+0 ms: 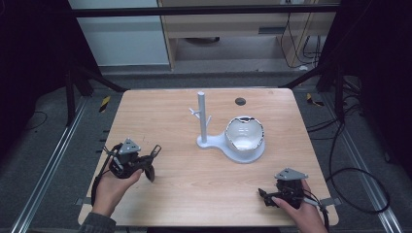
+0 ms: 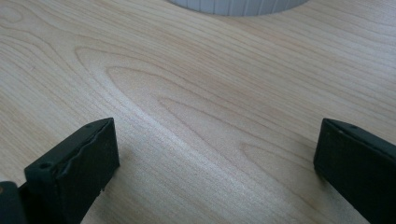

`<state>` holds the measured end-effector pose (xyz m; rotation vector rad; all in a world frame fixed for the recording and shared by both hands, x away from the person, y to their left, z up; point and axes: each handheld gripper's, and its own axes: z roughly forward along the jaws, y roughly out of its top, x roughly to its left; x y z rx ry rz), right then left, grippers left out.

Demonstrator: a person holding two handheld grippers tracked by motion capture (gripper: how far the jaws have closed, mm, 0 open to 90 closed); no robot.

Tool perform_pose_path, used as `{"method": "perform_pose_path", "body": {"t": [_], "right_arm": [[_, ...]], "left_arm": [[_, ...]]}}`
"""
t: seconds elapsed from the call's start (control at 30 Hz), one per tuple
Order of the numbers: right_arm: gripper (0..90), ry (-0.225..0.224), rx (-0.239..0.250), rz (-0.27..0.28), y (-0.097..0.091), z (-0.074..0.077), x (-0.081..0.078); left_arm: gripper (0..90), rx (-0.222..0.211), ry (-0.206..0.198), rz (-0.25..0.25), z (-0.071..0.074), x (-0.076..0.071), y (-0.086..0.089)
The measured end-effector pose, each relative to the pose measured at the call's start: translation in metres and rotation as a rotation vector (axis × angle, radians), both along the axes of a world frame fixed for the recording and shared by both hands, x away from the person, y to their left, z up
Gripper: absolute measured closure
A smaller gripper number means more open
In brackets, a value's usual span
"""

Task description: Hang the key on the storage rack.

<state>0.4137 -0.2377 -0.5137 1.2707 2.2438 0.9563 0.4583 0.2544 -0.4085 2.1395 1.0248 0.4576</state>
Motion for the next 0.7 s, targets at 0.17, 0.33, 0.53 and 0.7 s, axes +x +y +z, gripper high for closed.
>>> {"method": "perform_pose_path", "body": {"t": [0.17,0.33,0.53,0.7], "right_arm": [[0.4,0.0,0.0,-0.003,0.0,0.0,0.0],[0.4,0.0,0.0,-0.003,0.0,0.0,0.0],[0.4,-0.001,0.0,-0.004,0.0,0.0,0.0],[0.4,-0.001,0.0,-0.004,0.0,0.0,0.0]], "left_arm": [[80.5,-0.038,-0.063,0.017,0.002,-0.001,-0.005],[80.5,-0.082,-0.09,0.013,0.004,-0.001,-0.013],[80.5,-0.087,-0.117,-0.017,0.011,-0.003,-0.027],[80.5,-0.083,-0.118,-0.039,0.014,-0.003,-0.038]]}}
